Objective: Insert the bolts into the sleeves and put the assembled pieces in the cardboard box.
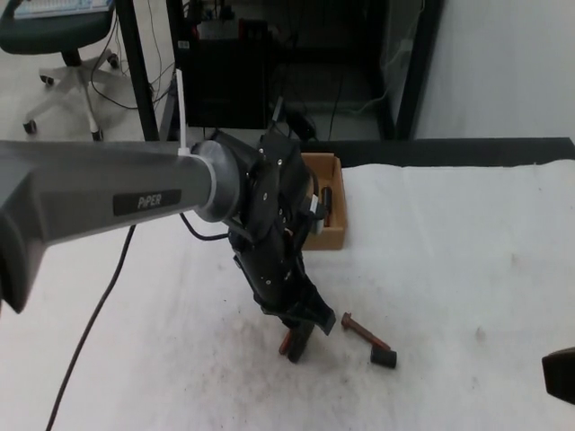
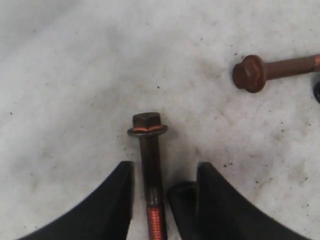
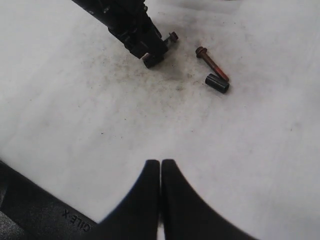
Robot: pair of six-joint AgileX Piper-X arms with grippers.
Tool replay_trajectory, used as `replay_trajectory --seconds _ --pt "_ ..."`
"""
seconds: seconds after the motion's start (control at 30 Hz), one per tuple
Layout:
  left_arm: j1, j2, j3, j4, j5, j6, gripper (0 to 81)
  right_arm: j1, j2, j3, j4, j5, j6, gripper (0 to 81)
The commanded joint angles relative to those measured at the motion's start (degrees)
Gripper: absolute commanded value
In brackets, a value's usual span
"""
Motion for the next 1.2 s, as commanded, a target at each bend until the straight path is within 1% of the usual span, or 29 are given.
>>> replay_trajectory --seconds 0.0,0.1,0.33,1.0,1.03,1.07,1.13,1.17 --pt "-0.16 0.34 -0.17 0.24 -1.02 -0.13 37.6 -0.14 -0.34 -0.03 0.18 -0.41 0.45 0.8" --pt "-0.16 0.77 -0.17 0.08 -1.21 -0.21 37.6 -0.14 -0.34 -0.03 0.18 -0.41 0.45 0.8" --pt "-0.06 0.94 -0.17 -1.08 -5.59 0.0 37.4 -0.14 -0.34 -0.03 0.18 -0.41 0.45 0.8" --pt "-0.06 3.23 -0.17 -2.74 -5.7 -1.59 37.2 -0.14 -0.34 -0.03 0.18 -0.4 0.32 0.8" --pt "-0.06 3.4 -0.17 -2.74 -5.7 -1.59 35.9 -0.14 -0.34 -0.03 0.18 -0.4 0.29 0.8" --pt "-0.06 3.39 -0.17 -2.74 -5.7 -1.59 32.9 -0.14 -0.34 -0.03 0.18 -0.4 0.29 0.8" --pt "-0.06 3.39 -0.17 -2.74 -5.7 -1.59 23.5 -0.14 -0.34 -0.03 0.18 -0.4 -0.27 0.8" --pt "-0.06 3.39 -0.17 -2.74 -5.7 -1.59 17.5 -0.14 -0.34 -0.03 0.18 -0.4 -0.27 0.8"
